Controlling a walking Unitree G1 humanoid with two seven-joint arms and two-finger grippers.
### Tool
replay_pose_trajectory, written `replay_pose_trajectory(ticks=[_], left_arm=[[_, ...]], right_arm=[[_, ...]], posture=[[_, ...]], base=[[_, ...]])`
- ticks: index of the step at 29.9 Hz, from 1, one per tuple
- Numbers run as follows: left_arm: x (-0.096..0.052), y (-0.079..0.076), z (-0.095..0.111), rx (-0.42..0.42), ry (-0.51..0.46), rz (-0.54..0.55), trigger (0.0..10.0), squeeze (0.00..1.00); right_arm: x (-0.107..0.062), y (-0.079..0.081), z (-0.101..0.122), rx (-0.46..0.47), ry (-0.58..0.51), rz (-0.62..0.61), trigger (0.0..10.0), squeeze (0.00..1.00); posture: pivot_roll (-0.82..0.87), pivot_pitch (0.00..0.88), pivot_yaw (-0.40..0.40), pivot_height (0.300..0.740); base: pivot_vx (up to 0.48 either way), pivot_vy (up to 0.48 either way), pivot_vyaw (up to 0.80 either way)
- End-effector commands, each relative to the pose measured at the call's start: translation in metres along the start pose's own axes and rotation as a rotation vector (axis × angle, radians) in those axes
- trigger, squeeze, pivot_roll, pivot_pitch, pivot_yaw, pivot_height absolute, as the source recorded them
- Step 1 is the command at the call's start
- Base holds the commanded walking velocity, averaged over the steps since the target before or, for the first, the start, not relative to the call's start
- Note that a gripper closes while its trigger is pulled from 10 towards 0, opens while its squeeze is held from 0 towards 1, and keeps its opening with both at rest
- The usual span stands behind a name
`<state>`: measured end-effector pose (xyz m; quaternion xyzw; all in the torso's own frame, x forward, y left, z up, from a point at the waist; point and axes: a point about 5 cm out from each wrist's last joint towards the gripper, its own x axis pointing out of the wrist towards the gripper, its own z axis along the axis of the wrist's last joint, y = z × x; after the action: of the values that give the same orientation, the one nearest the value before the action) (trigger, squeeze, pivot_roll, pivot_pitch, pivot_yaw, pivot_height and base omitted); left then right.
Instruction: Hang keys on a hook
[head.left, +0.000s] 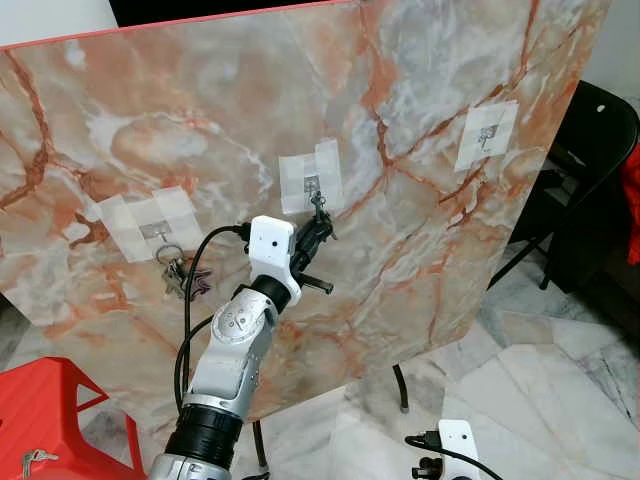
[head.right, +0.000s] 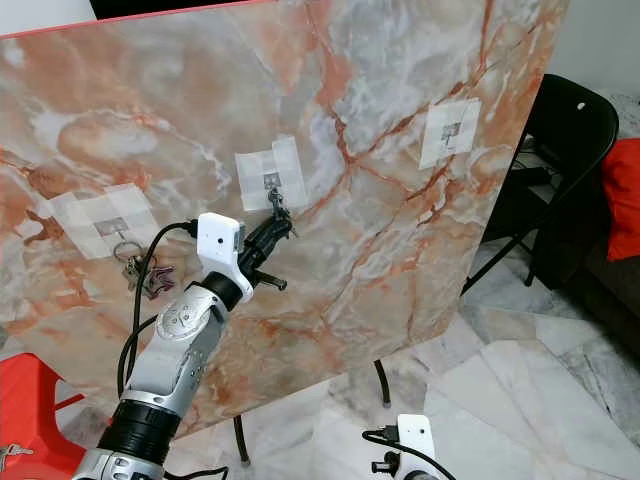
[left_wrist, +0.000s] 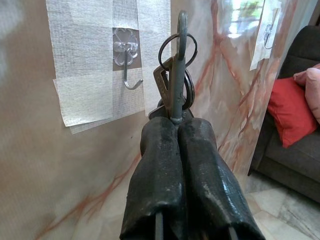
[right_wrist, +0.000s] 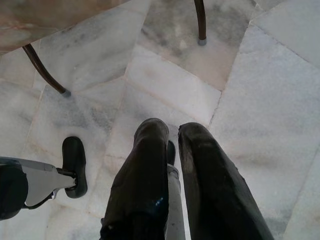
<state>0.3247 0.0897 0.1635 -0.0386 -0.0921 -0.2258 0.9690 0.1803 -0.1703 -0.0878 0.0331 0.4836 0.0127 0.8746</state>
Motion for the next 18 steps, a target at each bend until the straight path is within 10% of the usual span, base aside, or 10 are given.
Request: replay_pose_trajectory(ticks=[1,18], left_arm=[[0.0016,-0.0014,0.0031,0.013,-0.001,-0.015,10.0,0.0],[0.0061,-0.0021,0.0013,0.02,0.008,-0.01,10.0,0.0]], right_arm=[[0.0003,0.0006,0.0014,0.002,-0.001,0.002,10.0,0.0],[0.0003,0.0005,0.0016,0.003,-0.002,0.002,10.0,0.0]], posture=[[-0.01,0.0,-0.008,0.74],[-0.01,0.0,-0.008,0.74]], base=[[0.0,0.0,0.0],[0.0,0.0,0.0]])
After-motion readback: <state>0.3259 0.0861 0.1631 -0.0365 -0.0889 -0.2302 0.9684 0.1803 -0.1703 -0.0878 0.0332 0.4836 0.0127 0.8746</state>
